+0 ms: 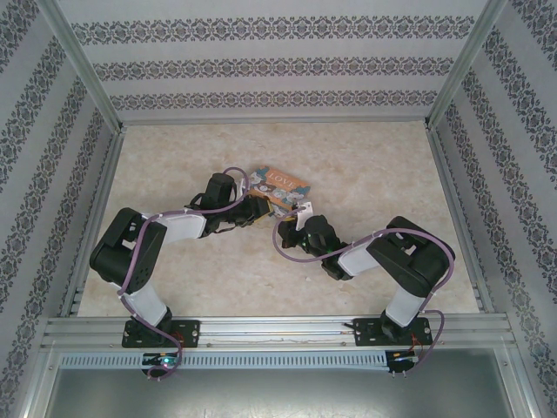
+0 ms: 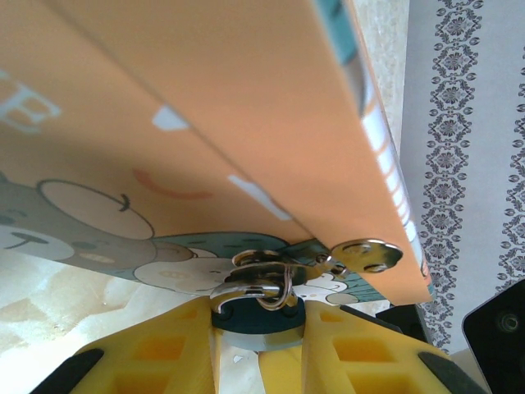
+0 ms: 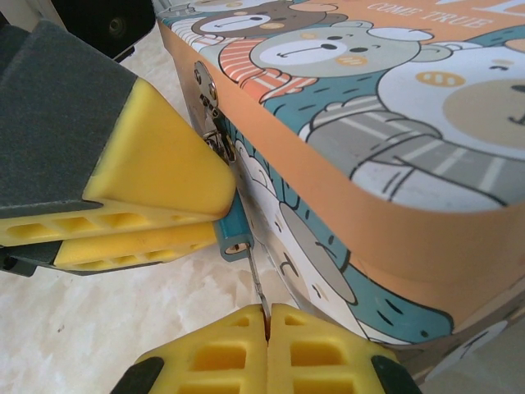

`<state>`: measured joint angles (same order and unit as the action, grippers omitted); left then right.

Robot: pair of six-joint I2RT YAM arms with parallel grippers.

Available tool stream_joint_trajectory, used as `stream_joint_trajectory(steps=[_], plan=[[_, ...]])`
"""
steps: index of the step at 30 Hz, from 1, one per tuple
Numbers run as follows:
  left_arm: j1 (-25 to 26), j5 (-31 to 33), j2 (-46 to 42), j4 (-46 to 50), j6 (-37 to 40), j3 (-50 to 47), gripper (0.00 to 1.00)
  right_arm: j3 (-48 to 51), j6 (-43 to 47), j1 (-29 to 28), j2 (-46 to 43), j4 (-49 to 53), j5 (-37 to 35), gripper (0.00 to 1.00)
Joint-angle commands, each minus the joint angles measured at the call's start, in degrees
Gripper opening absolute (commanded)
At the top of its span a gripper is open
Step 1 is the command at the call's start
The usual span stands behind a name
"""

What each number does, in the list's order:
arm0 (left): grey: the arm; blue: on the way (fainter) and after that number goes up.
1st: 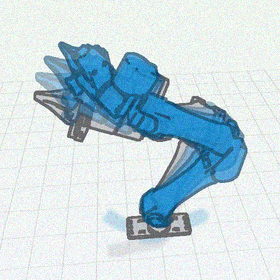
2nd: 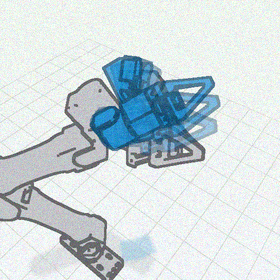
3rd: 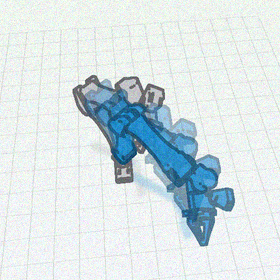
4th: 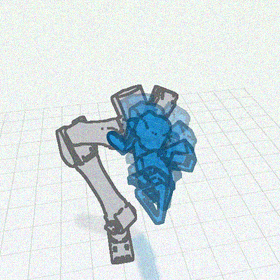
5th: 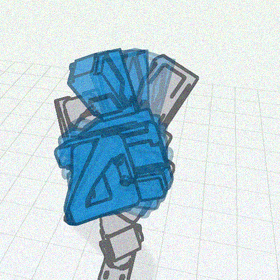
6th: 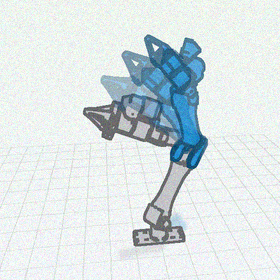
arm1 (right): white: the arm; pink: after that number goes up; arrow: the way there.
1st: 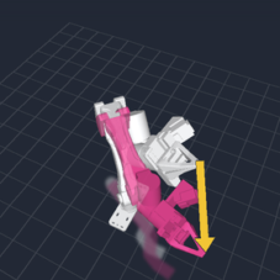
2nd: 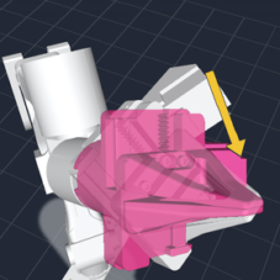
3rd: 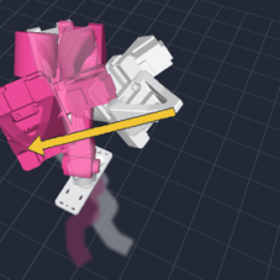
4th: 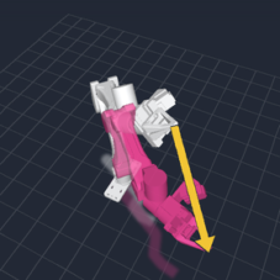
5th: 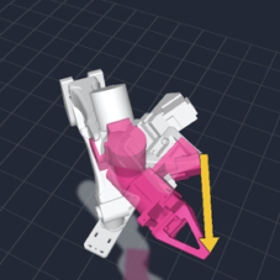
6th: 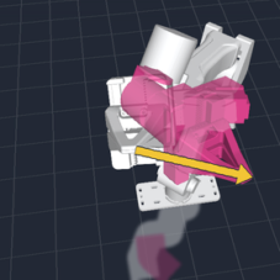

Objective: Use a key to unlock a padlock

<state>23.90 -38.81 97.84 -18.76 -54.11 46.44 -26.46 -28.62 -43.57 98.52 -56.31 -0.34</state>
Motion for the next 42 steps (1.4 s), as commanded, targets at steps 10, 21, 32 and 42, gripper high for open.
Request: stream_joint_trajectory(steps=[10,21,32,42], plan=[[0.8,-5.2,1.0,-1.7,-0.3,1.1,0.27,-2.1,-1.3,0.5,-1.5,-4.0,2.1,0.00],[0.9,-5.4,1.1,-1.7,-0.2,1.0,0.27,-3.6,-2.0,0.6,-1.6,-4.1,0.8,0.00],[0.8,-5.4,1.5,-2.1,-0.4,0.9,0.27,-4.7,-2.6,0.6,-1.8,-4.2,2.3,0.00],[0.7,-5.3,2.1,-2.1,-0.2,1.1,0.27,-3.0,-2.9,0.5,-3.8,-3.8,1.7,0.00]])
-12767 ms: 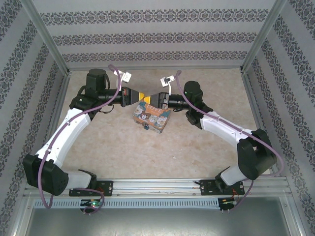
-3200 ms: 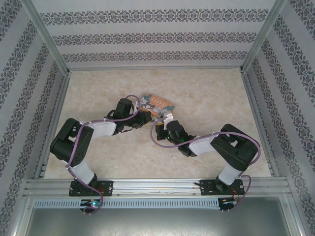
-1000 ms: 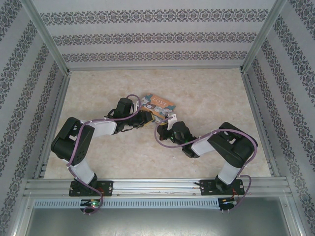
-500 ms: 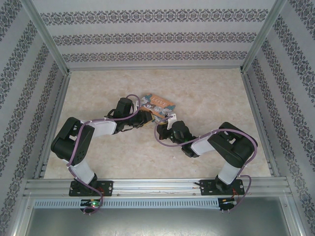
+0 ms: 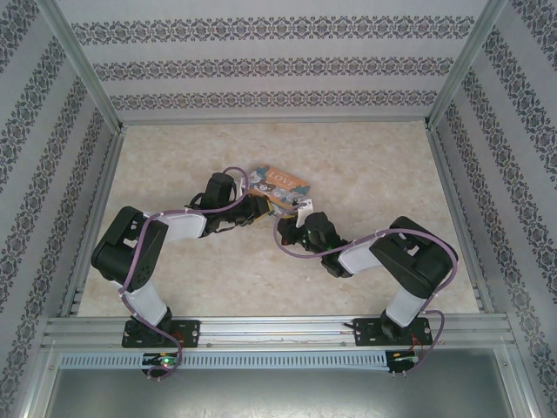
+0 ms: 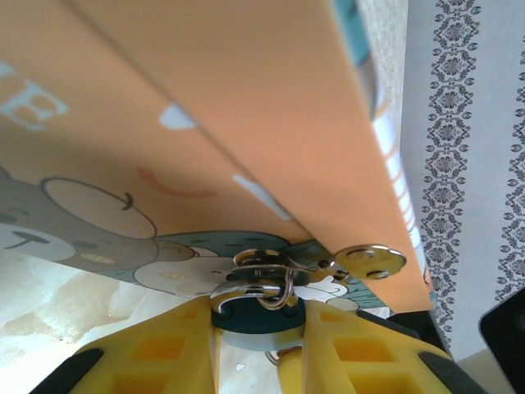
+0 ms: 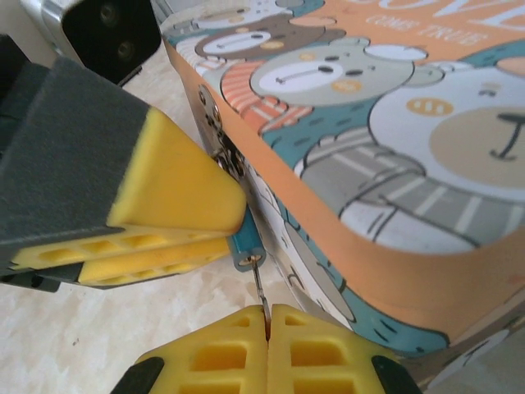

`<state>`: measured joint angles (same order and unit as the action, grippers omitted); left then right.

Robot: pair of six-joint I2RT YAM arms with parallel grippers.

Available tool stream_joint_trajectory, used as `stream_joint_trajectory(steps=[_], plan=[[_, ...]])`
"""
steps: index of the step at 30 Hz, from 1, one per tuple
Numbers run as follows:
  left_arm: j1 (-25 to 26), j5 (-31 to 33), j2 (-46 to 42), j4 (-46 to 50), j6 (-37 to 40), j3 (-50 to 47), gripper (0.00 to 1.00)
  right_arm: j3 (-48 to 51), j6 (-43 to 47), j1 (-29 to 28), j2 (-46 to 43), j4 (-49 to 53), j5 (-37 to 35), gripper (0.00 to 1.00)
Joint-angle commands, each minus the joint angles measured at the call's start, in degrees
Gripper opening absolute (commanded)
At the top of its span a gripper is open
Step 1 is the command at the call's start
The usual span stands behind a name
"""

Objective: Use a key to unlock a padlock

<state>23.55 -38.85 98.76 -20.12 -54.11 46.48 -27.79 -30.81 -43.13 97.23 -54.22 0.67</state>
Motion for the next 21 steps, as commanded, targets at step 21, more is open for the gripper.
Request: stream_joint_trajectory(steps=[21], plan=[[1.0,-5.3,1.1,-4.0,-5.4,1.1,0.27,0.9,-1.3,-0.9,0.1,-7.0,-4.9,0.00]])
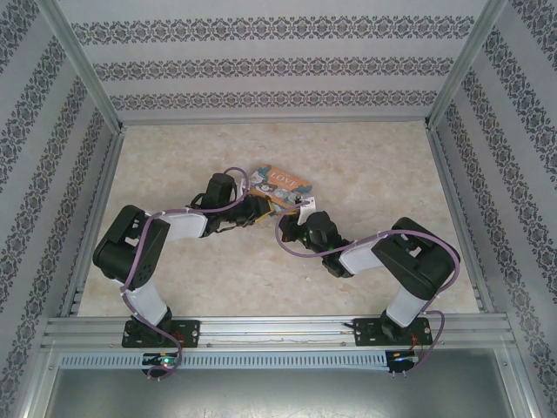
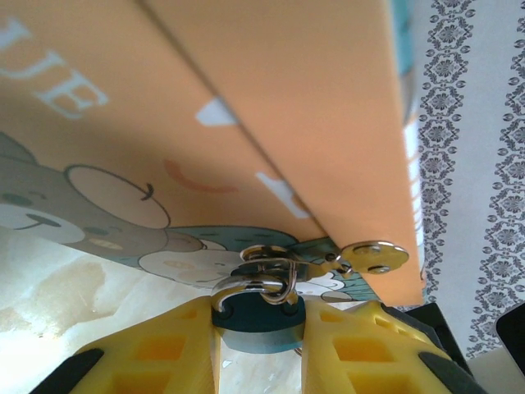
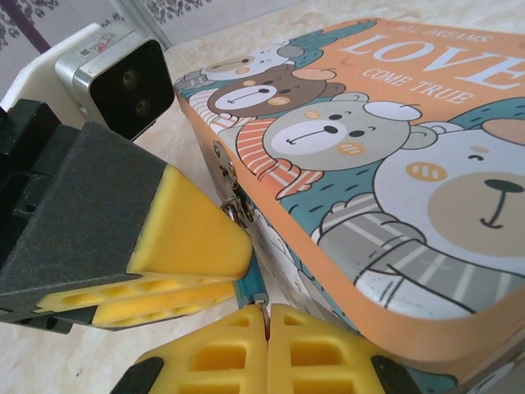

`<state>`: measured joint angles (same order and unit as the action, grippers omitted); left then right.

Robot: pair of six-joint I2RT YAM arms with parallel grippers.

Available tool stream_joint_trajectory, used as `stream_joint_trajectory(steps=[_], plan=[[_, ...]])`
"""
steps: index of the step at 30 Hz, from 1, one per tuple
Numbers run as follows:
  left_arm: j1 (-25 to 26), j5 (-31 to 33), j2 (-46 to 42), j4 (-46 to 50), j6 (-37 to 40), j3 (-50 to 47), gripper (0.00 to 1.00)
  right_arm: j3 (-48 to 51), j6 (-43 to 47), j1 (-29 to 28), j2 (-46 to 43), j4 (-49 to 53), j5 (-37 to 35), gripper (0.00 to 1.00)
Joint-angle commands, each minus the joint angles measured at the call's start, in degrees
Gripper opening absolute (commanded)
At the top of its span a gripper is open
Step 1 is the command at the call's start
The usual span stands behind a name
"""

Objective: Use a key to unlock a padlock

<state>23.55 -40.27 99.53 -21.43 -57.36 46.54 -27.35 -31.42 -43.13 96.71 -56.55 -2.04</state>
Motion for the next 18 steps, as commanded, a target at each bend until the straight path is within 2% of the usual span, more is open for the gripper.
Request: stream_joint_trajectory(steps=[1,18], plan=[[1.0,-3.9,0.3,-3.0,-2.6,1.1,0.27,0.4,-0.7,-1.0,0.8,-4.7,-2.3,0.00],[0.9,-3.1,0.1,-3.3,-4.0,1.5,0.27,2.4,-3.0,-2.7,4.1,-7.3,-3.3,0.00]])
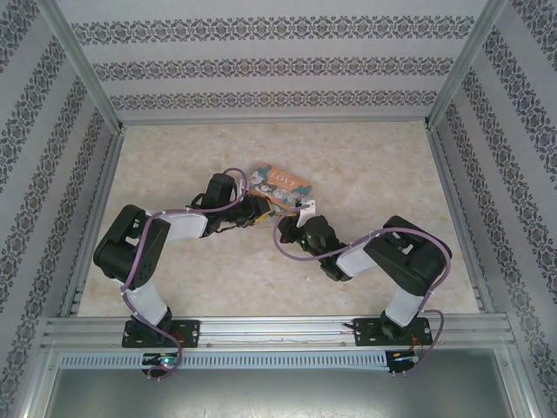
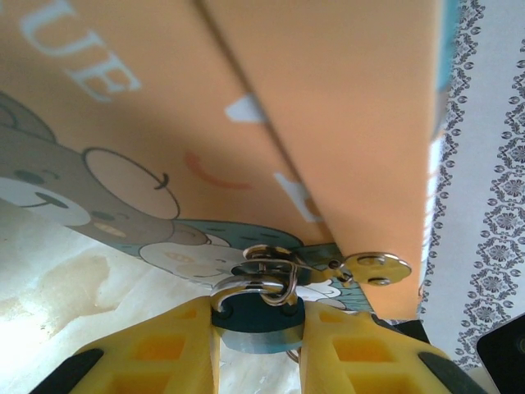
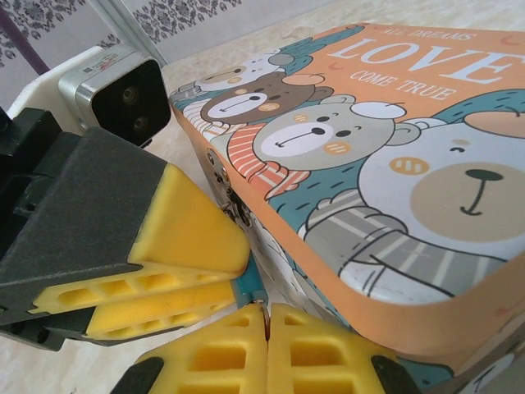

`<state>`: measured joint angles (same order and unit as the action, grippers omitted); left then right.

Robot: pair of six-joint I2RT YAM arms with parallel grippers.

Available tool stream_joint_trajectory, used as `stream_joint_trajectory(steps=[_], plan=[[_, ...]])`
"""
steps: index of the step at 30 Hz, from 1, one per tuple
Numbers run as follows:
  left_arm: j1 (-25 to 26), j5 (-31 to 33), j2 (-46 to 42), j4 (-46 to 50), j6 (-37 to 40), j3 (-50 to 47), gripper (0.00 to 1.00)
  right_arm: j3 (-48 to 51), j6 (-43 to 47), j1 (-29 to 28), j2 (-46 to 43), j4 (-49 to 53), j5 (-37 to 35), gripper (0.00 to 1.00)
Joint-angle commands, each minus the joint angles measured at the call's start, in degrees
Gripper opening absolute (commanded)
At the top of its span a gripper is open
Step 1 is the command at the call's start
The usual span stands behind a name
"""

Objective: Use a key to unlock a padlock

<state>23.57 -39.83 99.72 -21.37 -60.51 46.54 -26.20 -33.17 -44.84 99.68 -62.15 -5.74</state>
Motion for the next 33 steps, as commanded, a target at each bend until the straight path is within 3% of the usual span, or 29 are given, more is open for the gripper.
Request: stream_joint_trajectory(steps=[1,11,33], plan=[[0.9,-3.5,-0.1,-3.3,-0.8,1.5,0.27,1.6,-1.3,-1.0,1.1,-1.7,0.3,0.00],[0.8,-3.4,-0.1,-3.0,-0.6,1.4,0.27,3.2,-2.0,-1.5,0.8,-3.1,-0.7,0.00],[0.1,-1.9,3.7,-1.9,3.0,-0.8,0.27,4.4,0.3,-0.1,-13.3,1.8,-4.0,0.00]])
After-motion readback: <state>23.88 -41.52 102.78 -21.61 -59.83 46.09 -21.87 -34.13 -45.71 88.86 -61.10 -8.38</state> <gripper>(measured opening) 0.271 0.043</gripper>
